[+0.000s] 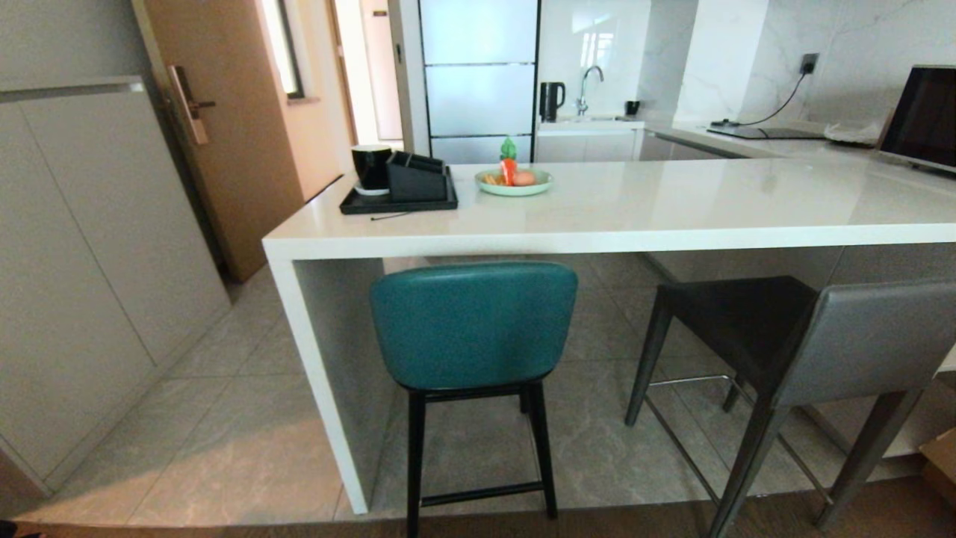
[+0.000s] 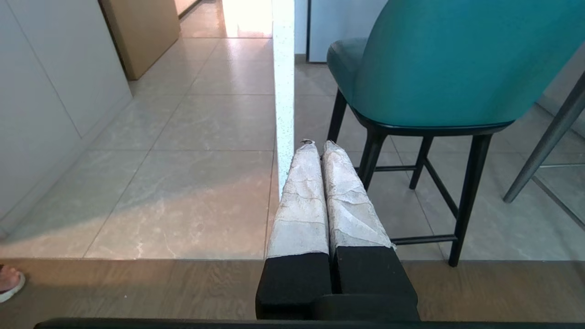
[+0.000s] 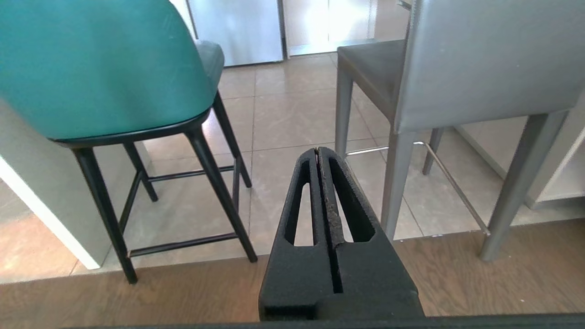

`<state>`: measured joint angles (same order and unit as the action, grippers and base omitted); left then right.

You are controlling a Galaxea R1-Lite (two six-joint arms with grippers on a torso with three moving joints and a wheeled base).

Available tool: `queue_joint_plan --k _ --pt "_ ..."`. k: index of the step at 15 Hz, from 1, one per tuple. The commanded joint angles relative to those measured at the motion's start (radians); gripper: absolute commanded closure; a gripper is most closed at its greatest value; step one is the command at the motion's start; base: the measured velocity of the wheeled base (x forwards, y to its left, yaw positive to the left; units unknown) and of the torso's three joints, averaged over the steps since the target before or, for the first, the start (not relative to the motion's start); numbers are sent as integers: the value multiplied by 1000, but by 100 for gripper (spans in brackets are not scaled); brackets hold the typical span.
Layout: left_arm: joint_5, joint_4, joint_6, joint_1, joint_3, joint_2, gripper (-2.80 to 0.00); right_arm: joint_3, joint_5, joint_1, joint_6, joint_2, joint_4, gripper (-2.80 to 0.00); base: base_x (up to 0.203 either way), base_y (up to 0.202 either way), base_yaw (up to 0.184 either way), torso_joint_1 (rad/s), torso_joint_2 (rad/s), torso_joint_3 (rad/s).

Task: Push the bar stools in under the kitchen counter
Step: Pull the blue chair out from under the dining table

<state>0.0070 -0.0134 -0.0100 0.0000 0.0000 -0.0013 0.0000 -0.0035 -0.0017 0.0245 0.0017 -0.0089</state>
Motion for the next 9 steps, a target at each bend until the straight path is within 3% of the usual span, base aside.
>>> queue_joint_plan --k 1,6,9 --pt "1 0 0 0 3 1 0 3 0 0 0 1 0 0 0 0 0 0 0 0" --pt "1 -1 -1 0 3 1 0 3 0 0 0 1 0 0 0 0 0 0 0 0" --pt "1 -1 -1 0 3 1 0 3 0 0 0 1 0 0 135 0 0 -1 2 4"
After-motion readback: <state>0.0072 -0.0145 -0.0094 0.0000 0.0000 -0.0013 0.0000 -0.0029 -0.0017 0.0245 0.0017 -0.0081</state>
